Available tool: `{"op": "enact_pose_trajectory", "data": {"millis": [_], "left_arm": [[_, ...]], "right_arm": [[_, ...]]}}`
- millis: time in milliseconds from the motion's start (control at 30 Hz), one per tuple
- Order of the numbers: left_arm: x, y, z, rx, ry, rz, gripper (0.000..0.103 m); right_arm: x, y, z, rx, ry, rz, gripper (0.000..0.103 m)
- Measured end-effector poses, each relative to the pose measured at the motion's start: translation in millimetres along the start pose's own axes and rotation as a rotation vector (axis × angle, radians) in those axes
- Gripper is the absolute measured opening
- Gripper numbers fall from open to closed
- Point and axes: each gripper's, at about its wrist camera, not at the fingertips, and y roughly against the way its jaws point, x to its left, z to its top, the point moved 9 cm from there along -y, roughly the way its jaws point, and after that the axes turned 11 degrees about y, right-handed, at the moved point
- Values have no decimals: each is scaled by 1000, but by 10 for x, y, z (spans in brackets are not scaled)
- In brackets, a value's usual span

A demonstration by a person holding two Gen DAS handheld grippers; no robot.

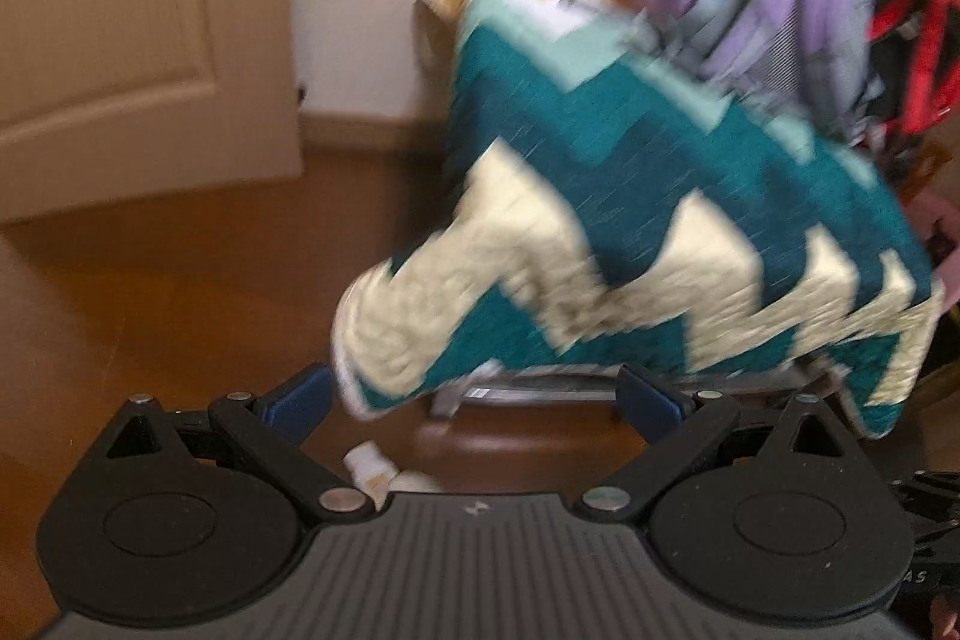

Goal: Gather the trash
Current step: 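Move both open tools back toward the trash by the quilted bench, then lower right tool onto yellow snack stick while left tool grasps white plastic bag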

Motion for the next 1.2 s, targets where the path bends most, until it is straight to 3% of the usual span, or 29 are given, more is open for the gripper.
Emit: {"op": "enact_pose_trajectory", "data": {"millis": [200,600,833,1200], "left_arm": [[359,-693,-319,89,-30,66,101],[1027,-1856,-1132,309,32,162,101],[816,-2229,-1460,333,-159,131,101],[473,-2651,-1692,299,-448,64,100]], "right_arm": [[-152,-659,-218,123,-118,12,57],[-344,-1676,-744,363,-349,17,57],[-419,-2083,-961,452,-425,15,55],[-497,-2475,-936,459,-528,27,54]]}}
